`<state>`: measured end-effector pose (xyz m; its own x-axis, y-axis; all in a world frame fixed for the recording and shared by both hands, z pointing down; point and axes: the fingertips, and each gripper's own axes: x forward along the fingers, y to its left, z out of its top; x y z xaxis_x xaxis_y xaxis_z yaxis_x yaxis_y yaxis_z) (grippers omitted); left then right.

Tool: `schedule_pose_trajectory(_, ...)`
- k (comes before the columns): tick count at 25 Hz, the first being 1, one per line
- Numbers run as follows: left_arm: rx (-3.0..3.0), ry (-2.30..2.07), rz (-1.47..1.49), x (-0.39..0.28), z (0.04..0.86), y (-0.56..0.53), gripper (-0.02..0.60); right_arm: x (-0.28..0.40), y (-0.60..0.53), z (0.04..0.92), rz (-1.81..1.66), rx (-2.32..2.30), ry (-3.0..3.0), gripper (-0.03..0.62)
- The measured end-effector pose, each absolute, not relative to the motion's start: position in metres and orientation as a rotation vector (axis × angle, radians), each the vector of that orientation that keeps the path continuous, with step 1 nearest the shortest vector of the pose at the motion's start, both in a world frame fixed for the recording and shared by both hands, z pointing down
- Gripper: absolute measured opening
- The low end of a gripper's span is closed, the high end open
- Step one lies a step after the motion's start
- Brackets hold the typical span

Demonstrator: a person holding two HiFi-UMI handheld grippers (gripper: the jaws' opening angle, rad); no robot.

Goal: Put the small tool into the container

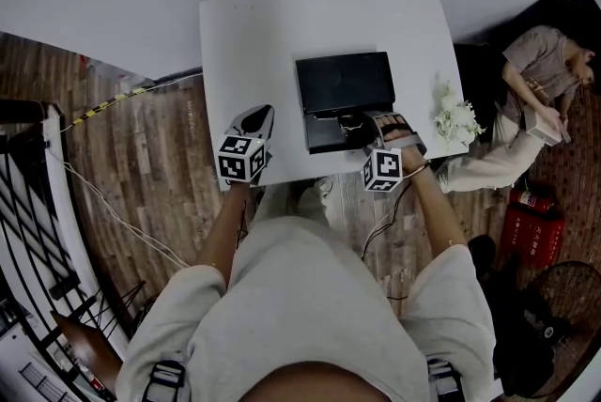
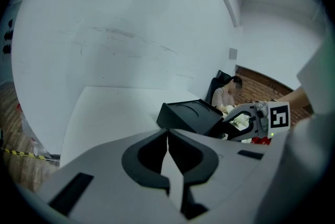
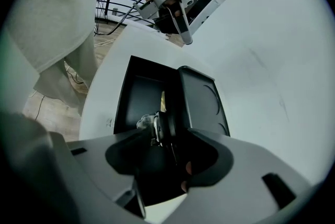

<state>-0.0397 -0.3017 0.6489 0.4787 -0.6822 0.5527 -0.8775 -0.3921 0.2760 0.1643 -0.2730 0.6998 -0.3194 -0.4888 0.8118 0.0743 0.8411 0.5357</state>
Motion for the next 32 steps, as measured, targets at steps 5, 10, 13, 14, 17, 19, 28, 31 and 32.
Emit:
schedule_pose_trajectory(5, 2.214, -1.284, 0.474, -0.039, 0.642, -0.3, 0.012, 0.165, -0.268, 0.688, -0.575, 0.377, -1.827, 0.176)
schedule_pose_trajectory(10, 2.24, -1.27, 0.476, -0.03, 0.636, -0.3, 0.012, 0.168, -0.263, 0.677, -0.565, 0.451, -1.841, 0.141)
schedule_pose_trajectory(13, 2.259, -1.264, 0.479, -0.025, 0.634, -0.3, 0.012, 0.17, -0.261, 0.671, -0.549, 0.508, -1.854, 0.103)
schedule_pose_trajectory(14, 2.263, -1.261, 0.481, -0.023, 0.633, -0.3, 0.012, 0.17, -0.26, 0.669, -0.544, 0.526, -1.859, 0.095)
schedule_pose_trajectory(17, 2.276, -1.254, 0.481, -0.02, 0.629, -0.299, 0.012, 0.171, -0.259, 0.663, -0.511, 0.592, -1.877, 0.052)
schedule_pose_trajectory(19, 2.284, -1.25, 0.483, -0.018, 0.627, -0.298, 0.012, 0.174, -0.257, 0.66, -0.472, 0.639, -1.892, 0.028)
schedule_pose_trajectory(28, 2.329, -1.239, 0.493, -0.01, 0.612, -0.3, 0.012, 0.181, -0.25, 0.644, -0.227, 0.85, -1.989, 0.0)
schedule_pose_trajectory(31, 2.347, -1.238, 0.498, -0.008, 0.606, -0.303, 0.012, 0.186, -0.251, 0.638, -0.115, 0.949, -2.034, 0.0)
schedule_pose_trajectory(32, 2.354, -1.237, 0.498, -0.007, 0.604, -0.304, 0.012, 0.188, -0.251, 0.635, -0.072, 0.988, -2.051, 0.0)
